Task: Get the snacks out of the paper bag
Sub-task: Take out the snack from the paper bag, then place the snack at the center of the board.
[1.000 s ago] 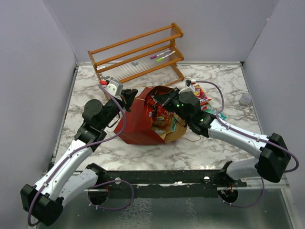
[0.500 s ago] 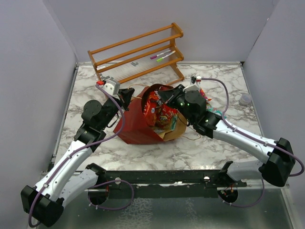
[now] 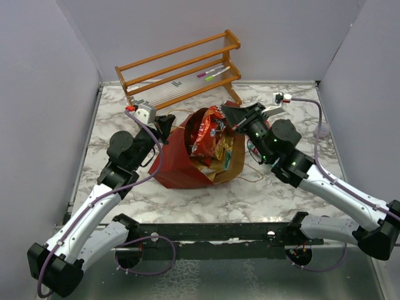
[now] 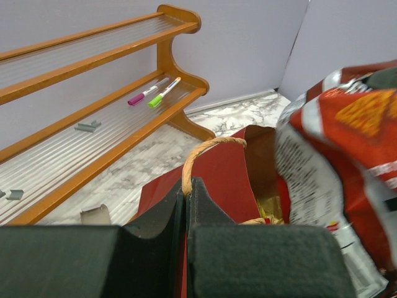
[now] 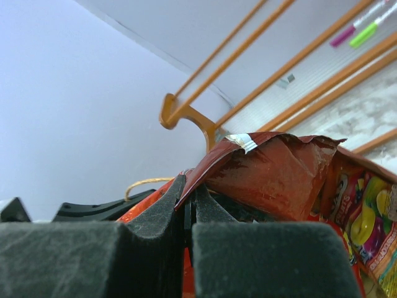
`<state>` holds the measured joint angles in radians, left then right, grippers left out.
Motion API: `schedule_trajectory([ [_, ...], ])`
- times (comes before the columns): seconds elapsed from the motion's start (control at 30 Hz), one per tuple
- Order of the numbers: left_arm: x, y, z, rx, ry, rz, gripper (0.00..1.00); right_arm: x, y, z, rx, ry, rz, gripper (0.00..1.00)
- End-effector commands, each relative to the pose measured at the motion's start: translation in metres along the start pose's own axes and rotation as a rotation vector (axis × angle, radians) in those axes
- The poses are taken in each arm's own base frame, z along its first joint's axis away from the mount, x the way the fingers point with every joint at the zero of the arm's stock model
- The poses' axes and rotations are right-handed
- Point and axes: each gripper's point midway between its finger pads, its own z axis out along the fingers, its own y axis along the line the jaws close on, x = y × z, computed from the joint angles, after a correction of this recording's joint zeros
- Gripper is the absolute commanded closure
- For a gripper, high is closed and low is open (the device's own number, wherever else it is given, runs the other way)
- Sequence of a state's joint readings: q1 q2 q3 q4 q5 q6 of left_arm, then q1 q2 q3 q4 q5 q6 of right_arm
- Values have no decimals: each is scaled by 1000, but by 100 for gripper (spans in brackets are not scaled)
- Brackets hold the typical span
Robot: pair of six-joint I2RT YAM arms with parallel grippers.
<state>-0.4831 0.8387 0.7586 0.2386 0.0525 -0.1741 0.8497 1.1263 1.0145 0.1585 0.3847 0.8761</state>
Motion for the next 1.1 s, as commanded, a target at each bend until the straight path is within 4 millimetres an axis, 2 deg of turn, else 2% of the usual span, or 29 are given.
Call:
schedule_trajectory([
  [0.0,-10,8,-3,-39,-35,-1,100,-70,23,-30,-35,-200,-65,99],
  [0.2,-11,7,-3,-40,-34,-6,100,-124,-24,-80,181,-389,-215,99],
  [0.3,-9,8,-2,-40,-29,-7,100,-141,-54,-103,323,-465,-277,99],
  [0.4,-6,8,-1,-42,-23,-9,100,-147,-76,-119,443,-476,-298,99],
  [0.57,-3,9,1,-48,-13,-10,100,-146,-101,-126,599,-489,-352,99],
  [0.63,-1,10,2,-48,-9,-10,100,-150,-106,-122,631,-507,-405,99],
  [0.7,-1,10,2,-49,-6,-8,100,-154,-109,-109,643,-490,-455,99],
  [0.83,-1,11,1,-55,-7,-7,100,-162,-140,-73,697,-388,-431,99],
  [0.93,-1,11,1,-56,-8,-5,100,-164,-163,-44,668,-329,-414,99],
  [1.07,-1,12,1,-58,-8,-2,100,-152,-197,-6,654,-230,-359,99],
])
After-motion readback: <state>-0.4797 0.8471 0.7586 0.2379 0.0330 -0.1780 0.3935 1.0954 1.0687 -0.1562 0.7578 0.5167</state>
